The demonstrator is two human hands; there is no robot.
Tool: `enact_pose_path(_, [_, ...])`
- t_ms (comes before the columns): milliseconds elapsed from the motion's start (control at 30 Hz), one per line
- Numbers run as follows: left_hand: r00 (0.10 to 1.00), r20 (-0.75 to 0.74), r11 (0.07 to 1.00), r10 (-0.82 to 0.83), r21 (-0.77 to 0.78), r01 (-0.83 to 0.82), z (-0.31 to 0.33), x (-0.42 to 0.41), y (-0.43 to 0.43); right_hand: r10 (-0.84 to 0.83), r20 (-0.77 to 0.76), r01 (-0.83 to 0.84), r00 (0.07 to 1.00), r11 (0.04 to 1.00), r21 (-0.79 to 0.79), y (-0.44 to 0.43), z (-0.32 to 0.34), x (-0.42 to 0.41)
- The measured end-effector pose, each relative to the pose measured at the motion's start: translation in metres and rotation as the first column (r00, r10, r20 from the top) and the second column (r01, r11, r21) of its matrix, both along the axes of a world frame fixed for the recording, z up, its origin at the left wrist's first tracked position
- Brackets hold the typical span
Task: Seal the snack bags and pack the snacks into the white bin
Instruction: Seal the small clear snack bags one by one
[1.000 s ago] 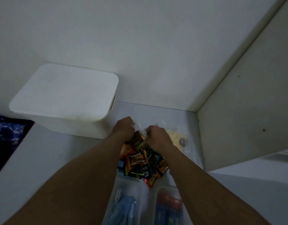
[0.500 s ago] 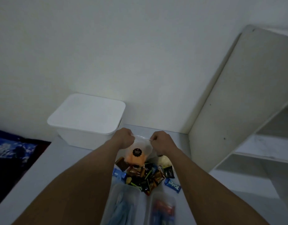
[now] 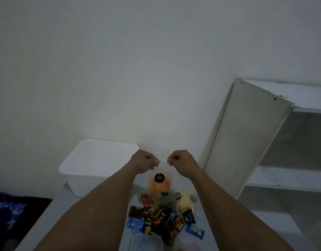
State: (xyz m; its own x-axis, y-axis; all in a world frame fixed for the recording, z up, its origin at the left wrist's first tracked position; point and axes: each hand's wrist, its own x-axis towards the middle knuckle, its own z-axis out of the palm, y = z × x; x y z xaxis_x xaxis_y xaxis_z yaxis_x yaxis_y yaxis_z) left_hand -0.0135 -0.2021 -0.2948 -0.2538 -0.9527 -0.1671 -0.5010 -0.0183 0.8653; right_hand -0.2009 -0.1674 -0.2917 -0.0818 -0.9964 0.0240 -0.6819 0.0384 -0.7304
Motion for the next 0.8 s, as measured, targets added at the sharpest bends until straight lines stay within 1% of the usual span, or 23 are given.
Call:
enact_pose_path(67, [0.999, -0.054, 1.000, 0.004, 0.007, -0.003, 0.012, -0.001, -0.001, 0.010, 0.006, -0.010, 1.000, 1.000, -0.016, 0.000, 0.014, 0.001])
enact_pose_path(300, [0.991, -0.131, 0.999, 0.001, -0.036, -0.005, 0.045, -0.010, -0.008, -0.008, -0.014, 0.007, 1.000, 0.997, -0.077, -0.001, 0.050, 0.001])
enact_pose_path(533, [0.942, -0.334, 0.998, 0.043, -0.035, -0.058, 0.066, -0.009, -0.016, -0.057, 0.082, 0.069, 0.995, 0.985, -0.157, -0.006, 0.075, 0.000])
enact_pose_path(700, [0.929, -0.364, 0.995, 0.070, -0.043, -0.092, 0.076, -0.010, -0.022, -0.069, 0.166, 0.096, 0.984, 0.982, -0.164, -0.010, 0.082, -0.005])
enact_pose_path(800, [0.931, -0.357, 0.989, 0.082, -0.083, -0.119, 0.079, -0.010, -0.026, -0.053, 0.174, 0.083, 0.983, 0.981, -0.172, -0.010, 0.085, -0.005])
